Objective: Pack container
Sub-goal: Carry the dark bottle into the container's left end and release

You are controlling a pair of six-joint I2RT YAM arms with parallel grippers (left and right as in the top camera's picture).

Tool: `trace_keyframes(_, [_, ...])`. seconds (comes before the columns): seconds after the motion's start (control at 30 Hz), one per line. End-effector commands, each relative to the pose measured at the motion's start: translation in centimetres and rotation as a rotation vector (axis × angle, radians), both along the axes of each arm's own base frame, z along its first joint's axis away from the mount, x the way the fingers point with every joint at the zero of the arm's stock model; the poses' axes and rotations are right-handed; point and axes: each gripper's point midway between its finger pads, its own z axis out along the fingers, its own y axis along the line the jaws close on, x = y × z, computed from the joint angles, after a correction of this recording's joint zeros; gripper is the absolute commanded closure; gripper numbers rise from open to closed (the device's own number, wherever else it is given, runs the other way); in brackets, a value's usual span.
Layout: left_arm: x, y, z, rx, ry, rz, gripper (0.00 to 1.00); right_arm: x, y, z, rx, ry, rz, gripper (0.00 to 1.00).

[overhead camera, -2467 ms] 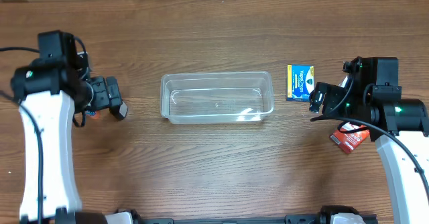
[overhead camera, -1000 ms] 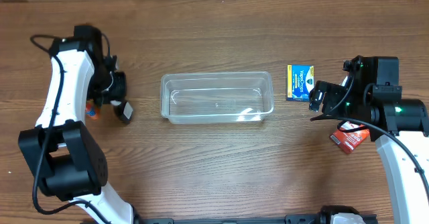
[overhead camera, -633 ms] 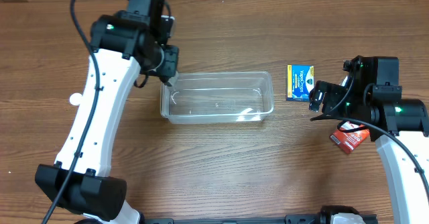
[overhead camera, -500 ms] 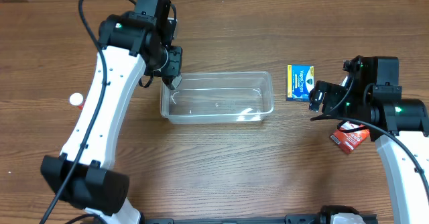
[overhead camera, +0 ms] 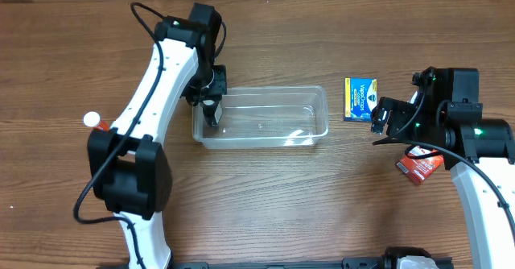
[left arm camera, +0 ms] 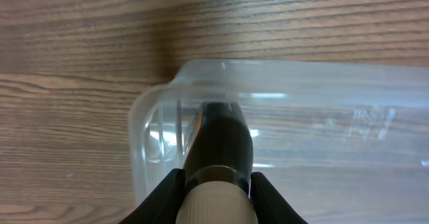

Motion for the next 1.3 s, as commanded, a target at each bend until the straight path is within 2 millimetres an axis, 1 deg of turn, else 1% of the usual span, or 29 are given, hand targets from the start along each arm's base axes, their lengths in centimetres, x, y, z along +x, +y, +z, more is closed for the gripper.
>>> trace_keyframes(0.0, [0.5, -0.1, -2.0, 0.008, 0.029, 0.081, 0.96, 0.3, 0.0, 1.2, 0.001, -0.037, -0.002, 0.0])
trace_keyframes(0.07, [1.1, 0.0, -2.7, 0.022, 0.017, 0.092, 0.96, 0.3, 0.0, 1.2, 0.001, -0.037, -0.002, 0.0])
trace_keyframes(0.13, [1.5, 0.5, -2.8, 0.05, -0.001, 0.109, 0.96, 0.3, 0.0, 1.2, 0.001, -0.037, -0.002, 0.0])
trace_keyframes(0.23, [1.9, 0.5, -2.8, 0.054, -0.017, 0.109, 0.96, 0.4, 0.0, 1.2, 0.001, -0.039, -0.002, 0.0])
trace_keyframes(0.33, [2.0, 0.7, -2.7, 0.065, -0.025, 0.11, 0.96, 0.4, 0.0, 1.2, 0.001, -0.04, -0.002, 0.0])
trace_keyframes(0.43, [1.8, 0.4, -2.7, 0.066, -0.021, 0.1, 0.96, 0.4, 0.0, 1.2, 0.001, -0.041, -0.002, 0.0])
trace_keyframes(0.47, [1.6, 0.2, -2.8, 0.068, -0.014, 0.09, 0.93, 0.4, 0.0, 1.2, 0.001, -0.041, -0.002, 0.0])
trace_keyframes(0.5, [1.4, 0.0, -2.8, 0.067, -0.011, 0.076, 0.82, 0.4, 0.0, 1.2, 0.001, -0.042, -0.002, 0.0])
trace_keyframes(0.57, [1.2, -0.2, -2.8, 0.07, -0.003, 0.064, 0.67, 0.5, 0.0, 1.3, 0.001, -0.044, -0.002, 0.0])
trace_keyframes(0.67, [0.9, -0.1, -2.7, 0.073, 0.008, 0.063, 0.59, 0.5, 0.0, 1.3, 0.0, -0.043, -0.002, 0.0])
trace_keyframes(0.77, [0.4, 0.1, -2.7, 0.084, 0.028, 0.044, 0.55, 0.5, 0.0, 1.3, 0.0, -0.044, -0.002, 0.0])
trace_keyframes(0.83, [0.1, 0.2, -2.7, 0.088, 0.041, 0.036, 0.55, 0.5, 0.0, 1.3, 0.0, -0.043, -0.002, 0.0])
trace_keyframes(0.9, [0.2, 0.2, -2.2, 0.086, 0.033, 0.009, 0.52, 0.5, 0.0, 1.3, 0.0, -0.044, -0.002, 0.0])
trace_keyframes(0.97, [0.3, 0.1, -1.0, 0.077, 0.001, -0.005, 0.51, 0.5, 0.0, 1.3, 0.0, -0.043, -0.002, 0.0])
trace_keyframes(1.07, [0.4, 0.5, 1.7, 0.065, -0.067, 0.005, 0.48, 0.5, 0.0, 1.3, 0.0, -0.043, -0.002, 0.0])
trace_keyframes(1.13, [0.3, 0.7, 4.5, 0.048, -0.136, -0.007, 0.47, 0.5, 0.0, 1.3, 0.0, -0.043, -0.002, 0.0])
trace_keyframes(1.17, [0.1, 0.7, 5.9, 0.039, -0.173, -0.023, 0.42, 0.5, 0.0, 1.3, 0.0, -0.043, -0.002, 0.0])
trace_keyframes(1.23, [-0.7, 1.1, 9.3, 0.036, -0.255, -0.07, 0.0, 0.5, 0.0, 1.3, 0.001, -0.043, -0.002, 0.0])
trace_keyframes(1.27, [-1.4, 2.2, 10.9, 0.065, -0.283, -0.055, 0.0, 0.4, 0.0, 1.2, 0.001, -0.042, -0.002, 0.0])
